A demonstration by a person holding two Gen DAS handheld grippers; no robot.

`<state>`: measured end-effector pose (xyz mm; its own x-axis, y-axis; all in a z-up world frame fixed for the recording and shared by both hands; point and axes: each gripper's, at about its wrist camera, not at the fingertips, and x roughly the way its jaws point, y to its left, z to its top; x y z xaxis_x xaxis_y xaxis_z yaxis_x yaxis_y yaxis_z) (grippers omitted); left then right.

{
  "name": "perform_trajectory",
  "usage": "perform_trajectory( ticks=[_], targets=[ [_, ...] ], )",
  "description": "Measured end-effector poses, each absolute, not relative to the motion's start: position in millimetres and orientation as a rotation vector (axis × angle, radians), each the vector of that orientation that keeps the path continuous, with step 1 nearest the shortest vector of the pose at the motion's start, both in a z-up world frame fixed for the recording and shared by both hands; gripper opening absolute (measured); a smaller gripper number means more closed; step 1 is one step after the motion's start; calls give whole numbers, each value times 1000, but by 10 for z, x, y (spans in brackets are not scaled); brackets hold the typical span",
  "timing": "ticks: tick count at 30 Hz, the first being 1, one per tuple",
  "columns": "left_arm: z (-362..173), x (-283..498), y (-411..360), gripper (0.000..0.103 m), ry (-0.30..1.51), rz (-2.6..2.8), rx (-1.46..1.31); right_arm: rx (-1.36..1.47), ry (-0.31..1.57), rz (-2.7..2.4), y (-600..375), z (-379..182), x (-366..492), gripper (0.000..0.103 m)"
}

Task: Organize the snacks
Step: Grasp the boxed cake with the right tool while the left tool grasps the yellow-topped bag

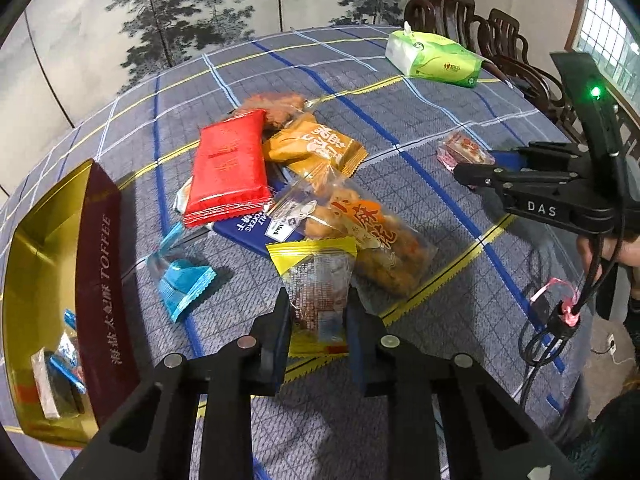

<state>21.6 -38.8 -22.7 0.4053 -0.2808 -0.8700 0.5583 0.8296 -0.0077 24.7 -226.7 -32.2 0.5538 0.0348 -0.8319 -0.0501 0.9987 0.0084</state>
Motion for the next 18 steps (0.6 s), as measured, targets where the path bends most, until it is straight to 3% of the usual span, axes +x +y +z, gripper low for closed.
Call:
perform_trajectory(
  ticks=[18],
  targets=[
    [190, 403, 320, 22, 1010, -314, 174, -25, 990, 30, -2243, -321, 271, 30]
  ],
)
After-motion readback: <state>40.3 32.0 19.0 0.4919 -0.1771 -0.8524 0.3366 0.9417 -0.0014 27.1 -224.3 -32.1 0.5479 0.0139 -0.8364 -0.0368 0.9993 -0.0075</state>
